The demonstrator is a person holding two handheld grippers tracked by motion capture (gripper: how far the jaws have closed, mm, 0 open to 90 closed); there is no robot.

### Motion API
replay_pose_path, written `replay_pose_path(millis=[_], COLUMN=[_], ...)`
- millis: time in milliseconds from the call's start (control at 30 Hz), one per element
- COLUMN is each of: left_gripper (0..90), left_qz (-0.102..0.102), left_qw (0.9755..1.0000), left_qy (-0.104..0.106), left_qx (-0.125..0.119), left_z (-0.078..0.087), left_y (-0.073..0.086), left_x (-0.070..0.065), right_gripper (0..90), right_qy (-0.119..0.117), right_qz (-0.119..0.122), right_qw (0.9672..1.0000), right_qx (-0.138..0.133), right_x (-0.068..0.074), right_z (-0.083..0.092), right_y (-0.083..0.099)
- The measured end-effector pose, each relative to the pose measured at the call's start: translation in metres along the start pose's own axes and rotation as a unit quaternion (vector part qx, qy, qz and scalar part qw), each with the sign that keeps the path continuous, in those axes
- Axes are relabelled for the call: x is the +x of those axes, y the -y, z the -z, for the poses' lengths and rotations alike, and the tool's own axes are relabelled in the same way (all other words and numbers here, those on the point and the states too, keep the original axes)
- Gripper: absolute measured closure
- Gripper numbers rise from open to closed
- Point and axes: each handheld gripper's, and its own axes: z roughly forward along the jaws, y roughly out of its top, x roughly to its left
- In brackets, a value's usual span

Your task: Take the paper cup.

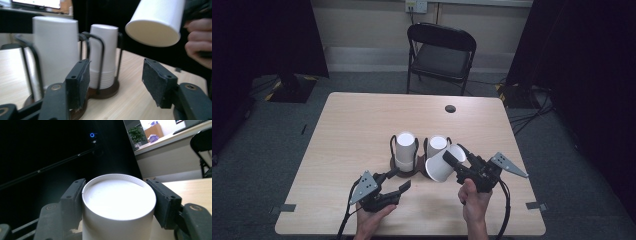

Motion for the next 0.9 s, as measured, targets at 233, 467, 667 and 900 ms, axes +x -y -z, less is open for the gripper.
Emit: replay_pose_path(millis=[233, 467, 667, 900], left_gripper=[50.2, 60.4, 64.0, 68.1], left_qz=[0.002, -0.006, -0.021, -0.028], left_qw=[0.9996, 0.9991, 0.9986, 0.9983], left_qy=[0.019, 0.032, 0.036, 0.038], left_qx=[-0.02, -0.027, -0.033, -0.033], left_z=[-0.009, -0.015, -0.018, -0.022], left_y=[0.001, 0.0, 0.002, 0.003], left_x=[-0.006, -0.009, -0.011, -0.013], right_gripper=[34.9, 34.9, 34.9, 34.9], right_qy=[-0.017, -0.03, -0.047, -0.064], right_qz=[-0.056, -0.077, -0.096, -0.11], right_qw=[0.9983, 0.9966, 0.9941, 0.9914], right_qx=[0.002, 0.006, 0.02, 0.03], right_x=[-0.004, -0.002, 0.003, 0.006], right_z=[0.001, 0.0, -0.005, -0.011], right_y=[0.013, 0.023, 0.035, 0.043])
